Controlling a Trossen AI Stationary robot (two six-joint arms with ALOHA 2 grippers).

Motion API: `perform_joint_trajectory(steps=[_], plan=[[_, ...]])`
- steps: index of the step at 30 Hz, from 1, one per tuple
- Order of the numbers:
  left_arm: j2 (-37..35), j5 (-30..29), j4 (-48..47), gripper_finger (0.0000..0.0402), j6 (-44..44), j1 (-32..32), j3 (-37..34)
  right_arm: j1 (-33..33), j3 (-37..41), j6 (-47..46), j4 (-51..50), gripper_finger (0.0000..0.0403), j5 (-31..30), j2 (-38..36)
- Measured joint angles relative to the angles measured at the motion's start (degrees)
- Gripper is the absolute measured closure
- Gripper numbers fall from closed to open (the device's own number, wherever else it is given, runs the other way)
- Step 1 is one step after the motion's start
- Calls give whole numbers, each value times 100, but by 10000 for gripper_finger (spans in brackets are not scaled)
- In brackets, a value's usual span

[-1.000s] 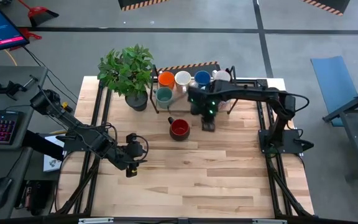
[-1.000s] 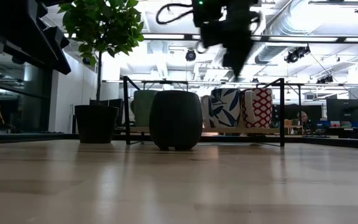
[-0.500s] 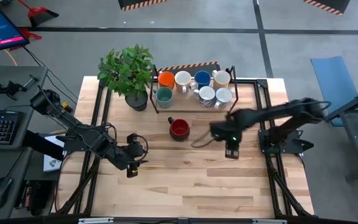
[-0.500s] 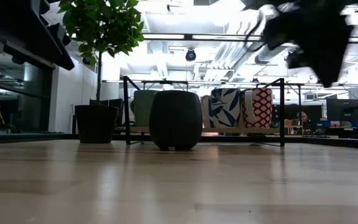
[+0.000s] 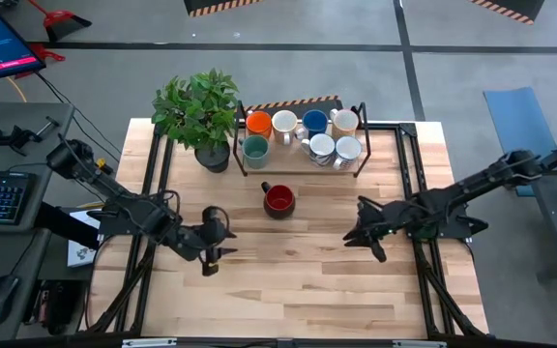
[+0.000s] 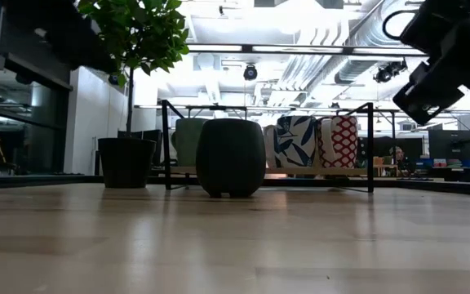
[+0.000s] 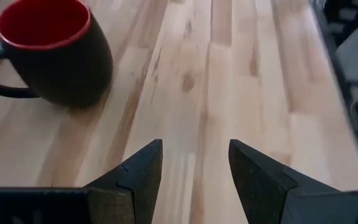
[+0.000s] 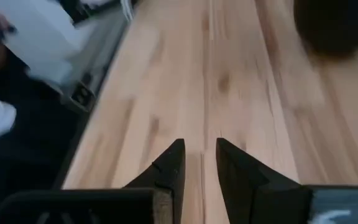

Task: Place coffee mugs
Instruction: Put the black mug on the shelf

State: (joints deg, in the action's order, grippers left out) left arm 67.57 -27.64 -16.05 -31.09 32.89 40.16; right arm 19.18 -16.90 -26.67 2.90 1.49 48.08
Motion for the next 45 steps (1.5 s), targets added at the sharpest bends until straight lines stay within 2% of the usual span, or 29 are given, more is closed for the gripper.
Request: perform_joint_trajectory(steps=[3, 5, 10, 16, 19, 26, 31, 38, 45], plan=[[26, 104, 307, 229, -168, -296, 0, -4, 302, 379, 608, 332, -258, -226], [88, 468, 503, 229, -107, -631, 0, -4, 399, 712, 808, 332, -573, -296], [399, 1035, 829, 229, 582, -1460, 132, -4, 404, 1018, 843, 332, -1264, -317], [1066, 1744, 808, 229, 1435, -2139, 875, -4, 402, 1007, 742, 332, -1398, -308], [1550, 1968, 466, 229, 2011, -2322, 1459, -4, 400, 1013, 628, 332, -1398, -308], [2767, 1791, -1291, 229, 3044, -2721, 3156, -4, 397, 1010, 482, 332, -1463, -311], [3401, 1781, -2183, 229, 3283, -3013, 3992, -4, 397, 867, 378, 332, -1464, -311], [3839, 2299, -2430, 229, 3326, -3237, 4159, -4, 395, 864, 228, 332, -1464, -311], [3891, 2317, -2470, 229, 3706, -3251, 4162, -4, 395, 869, 127, 332, -1464, -311]])
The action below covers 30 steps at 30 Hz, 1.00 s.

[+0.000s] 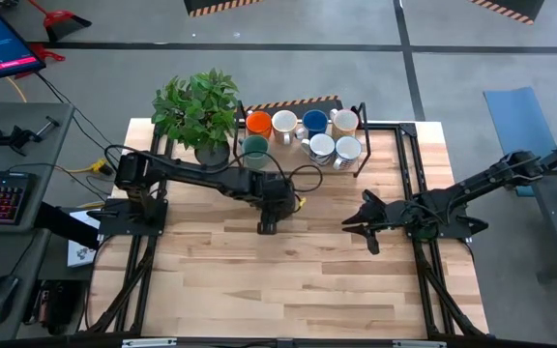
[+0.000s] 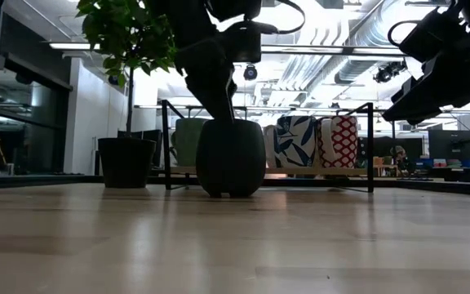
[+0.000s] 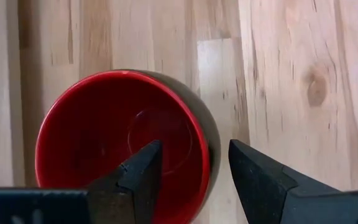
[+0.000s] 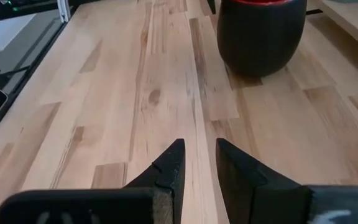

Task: Place coffee mugs
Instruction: Put the black mug on the shelf

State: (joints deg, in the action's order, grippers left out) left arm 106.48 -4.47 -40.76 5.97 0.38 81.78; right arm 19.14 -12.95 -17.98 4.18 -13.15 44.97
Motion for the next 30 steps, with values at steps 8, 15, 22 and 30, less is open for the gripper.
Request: perform_joint_trajectory(steps=[8, 15, 22, 30], plan=[[-39, 0, -647, 229, 1078, 0, 0, 0, 0, -322, -200, 332, 1, 0], [-39, -57, -774, 229, 1622, 0, 0, 0, 0, -450, -248, 332, 2, 0], [17, -63, -757, 229, 2112, -4, -4, 0, 0, -619, -250, 332, 4, 0], [15, -52, -707, 256, 2265, -2, -4, 0, 0, -619, -280, 332, 2, 0]])
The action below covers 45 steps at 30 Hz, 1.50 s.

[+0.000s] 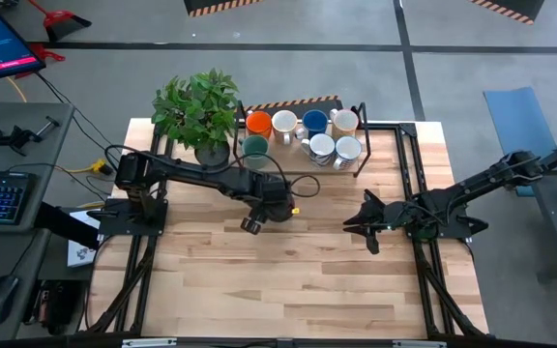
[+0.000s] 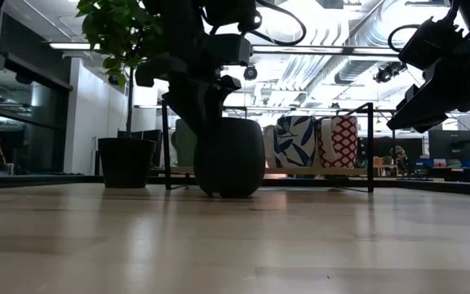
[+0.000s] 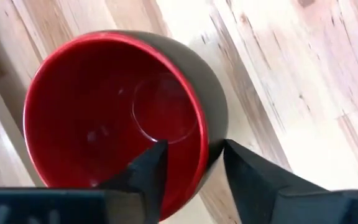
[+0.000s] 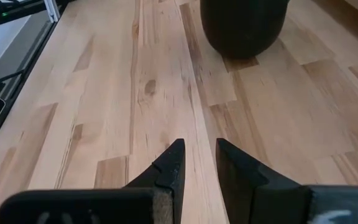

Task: Place coffee mugs
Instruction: Put the black mug on the shelf

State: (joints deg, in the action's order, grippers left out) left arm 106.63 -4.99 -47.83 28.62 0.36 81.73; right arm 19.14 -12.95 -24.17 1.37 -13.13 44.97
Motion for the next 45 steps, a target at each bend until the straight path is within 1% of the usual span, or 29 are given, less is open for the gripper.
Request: perform_joint_trajectory(steps=[2, 4, 7, 8, 11, 12, 15, 18, 20, 24, 28, 35, 37, 39, 41, 45], plan=[[0, 7, 17, 284, 0, 6, 0, 0, 0, 3, -2, 332, 0, 0], [0, 28, 17, 320, -67, 12, 0, 0, 0, 1, -8, 332, 0, 0], [5, 211, -35, 380, -375, 7, -14, 0, 0, 1, -47, 332, 0, 0], [11, 240, -53, 388, -459, 7, -20, 0, 0, 4, -53, 332, 1, 0], [11, 446, 74, 389, -694, 22, -15, 0, 0, 14, -62, 332, 0, 0], [11, 410, 138, 392, -849, 49, -15, 0, 0, 16, -62, 332, 0, 0], [11, 596, 513, 395, -1439, 109, -15, 0, 0, 18, -67, 332, 0, 0], [9, 607, 925, 396, -2631, 187, -6, 0, 0, 18, -75, 332, 0, 0], [9, 601, 986, 397, -3353, 220, -4, 0, 0, 18, -76, 332, 0, 0], [9, 622, 696, 397, -4849, 240, -4, 0, 0, 18, -79, 332, 0, 0], [-9, 847, 259, 397, -6282, 236, 5, 0, 0, 30, -79, 332, 0, 0], [-11, 907, 168, 397, -8877, 240, 9, 0, 0, 212, -79, 332, 0, 0], [-13, 747, 167, 398, -9488, 250, 9, 0, 0, 215, -82, 332, -1, 0], [-13, 646, 189, 397, -9845, 245, 9, 0, 0, 215, -111, 332, 0, 0], [-13, 597, 235, 390, -9931, 245, 9, -2, -2, 213, -166, 332, 43, 0], [-2, 549, 578, 354, -9906, 251, 0, 0, -2, 215, -273, 332, 229, 0]])
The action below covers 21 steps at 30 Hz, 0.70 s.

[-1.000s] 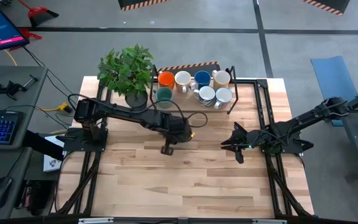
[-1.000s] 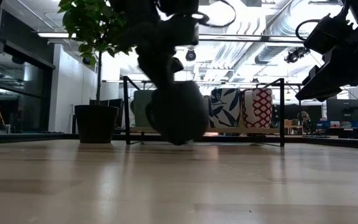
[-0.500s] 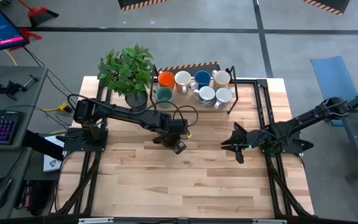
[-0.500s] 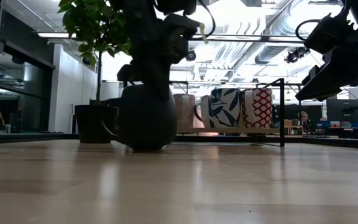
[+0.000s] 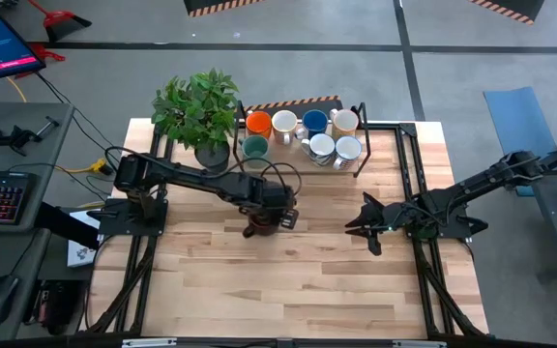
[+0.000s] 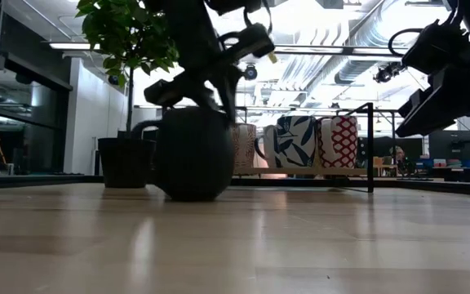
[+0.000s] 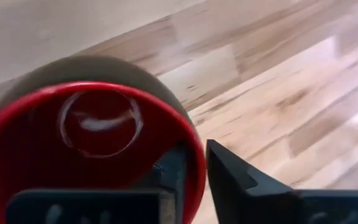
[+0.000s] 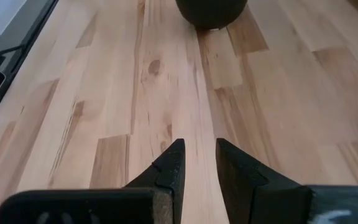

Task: Place coffee mugs
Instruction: Put the black mug on the shelf

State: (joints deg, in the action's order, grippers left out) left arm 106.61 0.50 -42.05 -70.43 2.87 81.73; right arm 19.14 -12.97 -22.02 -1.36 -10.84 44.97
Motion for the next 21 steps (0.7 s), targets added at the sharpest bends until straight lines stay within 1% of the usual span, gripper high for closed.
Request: perform_joint_trajectory(steps=[3, 9, 15, 21], plan=[[-4, -16, 209, 330, 247, 0, 6, 0, 0, 2, -59, 332, 8, 2], [-4, -27, 711, 298, 918, -14, 4, -2, 0, 1, -123, 332, 8, 2], [-4, 12, 1052, 276, 1815, -185, 4, -2, 0, -72, -140, 332, 8, 2], [-4, 291, 1091, 260, 2603, -376, 4, 0, 0, -149, -193, 332, 10, 2]])
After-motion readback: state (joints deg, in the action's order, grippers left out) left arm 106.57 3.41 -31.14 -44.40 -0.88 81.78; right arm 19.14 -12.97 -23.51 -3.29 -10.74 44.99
